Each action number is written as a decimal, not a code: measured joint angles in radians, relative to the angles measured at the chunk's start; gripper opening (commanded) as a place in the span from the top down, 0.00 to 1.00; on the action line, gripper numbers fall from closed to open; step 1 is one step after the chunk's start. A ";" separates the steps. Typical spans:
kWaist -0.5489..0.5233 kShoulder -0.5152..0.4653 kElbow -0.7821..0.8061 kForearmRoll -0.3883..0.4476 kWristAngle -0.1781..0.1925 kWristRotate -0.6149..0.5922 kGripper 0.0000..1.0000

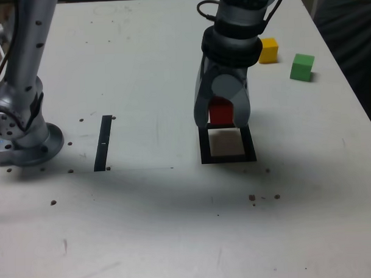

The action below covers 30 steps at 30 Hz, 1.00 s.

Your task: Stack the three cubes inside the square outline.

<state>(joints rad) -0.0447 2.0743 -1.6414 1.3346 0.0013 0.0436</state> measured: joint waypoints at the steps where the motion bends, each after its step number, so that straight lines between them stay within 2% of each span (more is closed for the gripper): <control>1: -0.001 0.001 0.006 0.000 -0.003 -0.006 0.67; 10: -0.018 0.025 0.042 -0.055 -0.040 -0.015 0.67; 25: -0.029 0.063 0.043 -0.085 -0.067 -0.016 0.67; 27: -0.029 0.067 0.044 -0.086 -0.067 -0.016 0.60; 29: -0.029 0.070 0.044 -0.088 -0.067 -0.014 0.44; 30: -0.029 0.072 0.045 -0.090 -0.067 -0.011 0.30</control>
<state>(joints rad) -0.0734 2.1463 -1.5963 1.2445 -0.0658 0.0321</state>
